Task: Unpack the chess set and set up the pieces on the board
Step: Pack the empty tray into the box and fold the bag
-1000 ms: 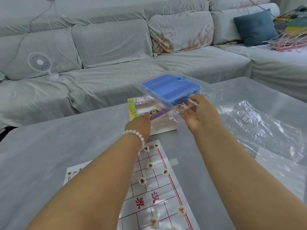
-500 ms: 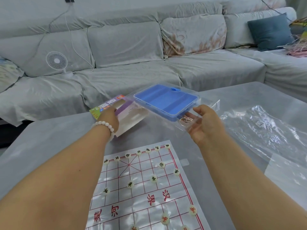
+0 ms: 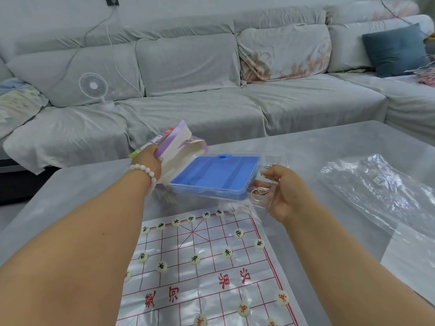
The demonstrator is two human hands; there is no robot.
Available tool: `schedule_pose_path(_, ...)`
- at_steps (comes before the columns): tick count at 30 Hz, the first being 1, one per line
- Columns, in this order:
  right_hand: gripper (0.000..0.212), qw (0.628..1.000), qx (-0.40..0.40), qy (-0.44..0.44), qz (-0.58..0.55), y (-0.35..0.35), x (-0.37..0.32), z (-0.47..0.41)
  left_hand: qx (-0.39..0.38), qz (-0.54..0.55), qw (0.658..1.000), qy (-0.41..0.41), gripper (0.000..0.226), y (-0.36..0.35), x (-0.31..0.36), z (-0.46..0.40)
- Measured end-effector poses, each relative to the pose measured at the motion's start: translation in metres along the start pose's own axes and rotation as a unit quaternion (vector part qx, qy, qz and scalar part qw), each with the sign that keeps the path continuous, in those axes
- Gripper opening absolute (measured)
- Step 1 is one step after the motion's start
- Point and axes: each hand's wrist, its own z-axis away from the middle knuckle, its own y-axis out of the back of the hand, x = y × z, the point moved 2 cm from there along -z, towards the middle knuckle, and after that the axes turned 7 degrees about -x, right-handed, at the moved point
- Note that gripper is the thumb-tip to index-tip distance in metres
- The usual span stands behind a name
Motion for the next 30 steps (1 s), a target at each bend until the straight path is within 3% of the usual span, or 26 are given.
schedule_pose_path(6,0.008,1.000,-0.003,-0.004,0.012,-0.005,0.002,-0.002,-0.019,-0.025,1.000,0.001,0.036,0.000,0.003,0.006)
schedule_pose_path(13,0.006,1.000,0.009,0.016,0.015,-0.002,-0.002,-0.002,-0.058,0.030,0.997,-0.039,0.037,0.000,-0.012,0.010)
schedule_pose_path(18,0.006,1.000,0.008,0.020,-0.006,0.003,0.003,-0.002,-0.048,-0.028,0.994,-0.092,0.065,-0.001,-0.005,0.014)
schedule_pose_path(22,0.012,1.000,0.005,0.021,-0.005,0.004,0.003,-0.003,-0.106,-0.059,0.987,-0.106,0.059,-0.008,-0.015,0.013)
schedule_pose_path(27,0.023,0.999,0.016,0.031,-0.007,0.013,-0.005,-0.004,-0.092,-0.072,0.987,-0.110,0.035,-0.007,-0.015,0.016)
schedule_pose_path(30,0.026,0.999,0.015,0.029,-0.009,0.016,-0.005,-0.004,-0.107,-0.061,0.987,-0.099,0.037,-0.002,-0.015,0.019)
